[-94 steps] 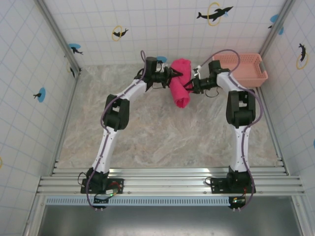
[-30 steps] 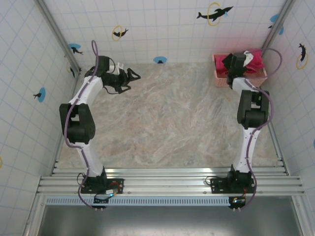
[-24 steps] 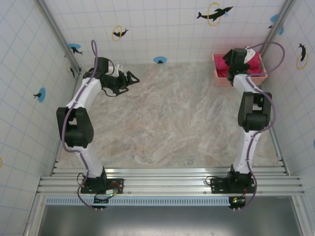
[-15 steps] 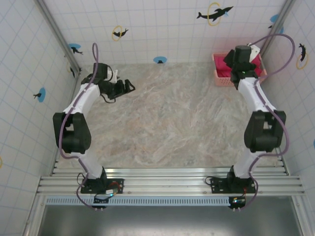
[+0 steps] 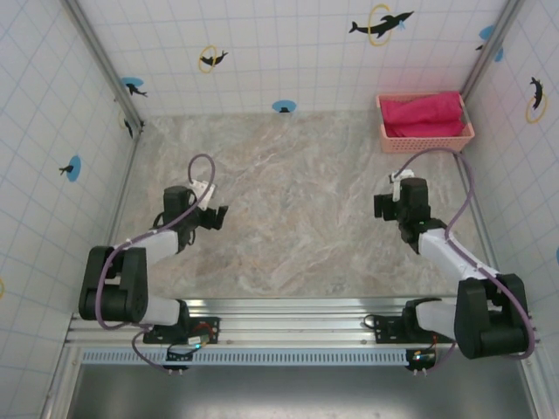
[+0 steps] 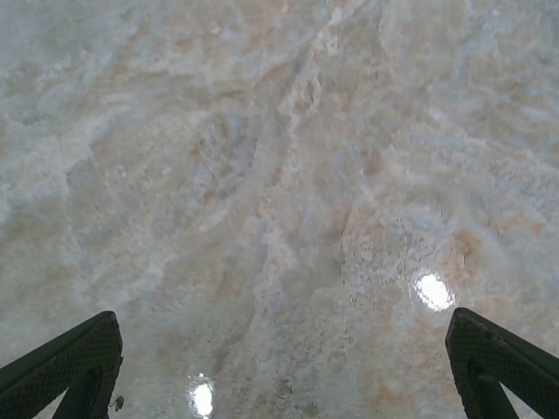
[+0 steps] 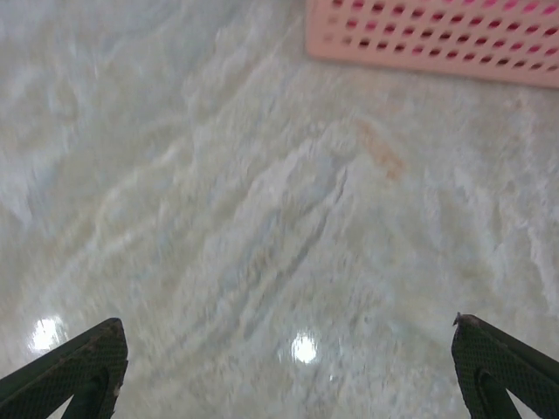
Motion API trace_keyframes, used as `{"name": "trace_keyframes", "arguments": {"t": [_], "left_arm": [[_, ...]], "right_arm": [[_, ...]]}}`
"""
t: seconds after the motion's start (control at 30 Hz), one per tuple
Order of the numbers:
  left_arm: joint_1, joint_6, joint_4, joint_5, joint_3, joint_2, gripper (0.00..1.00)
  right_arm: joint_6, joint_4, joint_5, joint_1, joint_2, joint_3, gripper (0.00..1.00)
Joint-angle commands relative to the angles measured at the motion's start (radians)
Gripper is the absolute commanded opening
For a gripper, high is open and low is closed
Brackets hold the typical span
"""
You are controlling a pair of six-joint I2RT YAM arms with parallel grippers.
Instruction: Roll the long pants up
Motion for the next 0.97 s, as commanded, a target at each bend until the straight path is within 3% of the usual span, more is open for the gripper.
{"name": "trace_keyframes", "arguments": {"t": [0.0,0.03,0.1,0.13,0.23,0.33,0.4,0.47,0.53,0.57,0.93], "left_arm": [[-0.016,0.052,0.372,-0.007,-0.036,0.064,0.97],[-0.026,0.051,0.391,-0.045,-0.056,0.068,0.97],[-0.027,0.041,0.529,-0.02,-0.088,0.113,0.97],[-0.029,0.057,0.444,-0.026,-0.075,0.088,0.97],[-0.027,0.054,0.456,-0.024,-0.078,0.089,0.97],[-0.027,0.055,0.444,-0.028,-0.075,0.084,0.98],[-0.027,0.053,0.454,-0.029,-0.077,0.087,0.98],[-0.028,0.056,0.449,-0.033,-0.077,0.084,0.98],[-0.029,0.055,0.442,-0.035,-0.074,0.085,0.98],[-0.029,0.056,0.447,-0.035,-0.075,0.087,0.98],[-0.03,0.055,0.44,-0.039,-0.072,0.086,0.97]], "right_arm": [[-0.115,0.259,-0.065,-0.037,-0.019,-0.041,0.98],[-0.121,0.343,-0.076,-0.042,-0.001,-0.077,0.98],[-0.111,0.441,-0.08,-0.057,0.063,-0.098,0.98],[-0.096,0.453,-0.113,-0.069,0.118,-0.078,0.98],[-0.094,0.528,-0.188,-0.052,0.249,-0.037,0.99],[-0.088,0.598,-0.075,-0.028,0.281,-0.076,0.99],[-0.055,0.94,-0.053,-0.039,0.361,-0.195,0.99],[-0.069,0.709,-0.101,-0.048,0.302,-0.132,0.99],[-0.092,0.787,-0.013,0.001,0.33,-0.147,0.99],[-0.092,0.722,-0.021,-0.002,0.309,-0.13,0.99],[-0.084,0.716,0.006,0.001,0.316,-0.121,0.99]]}}
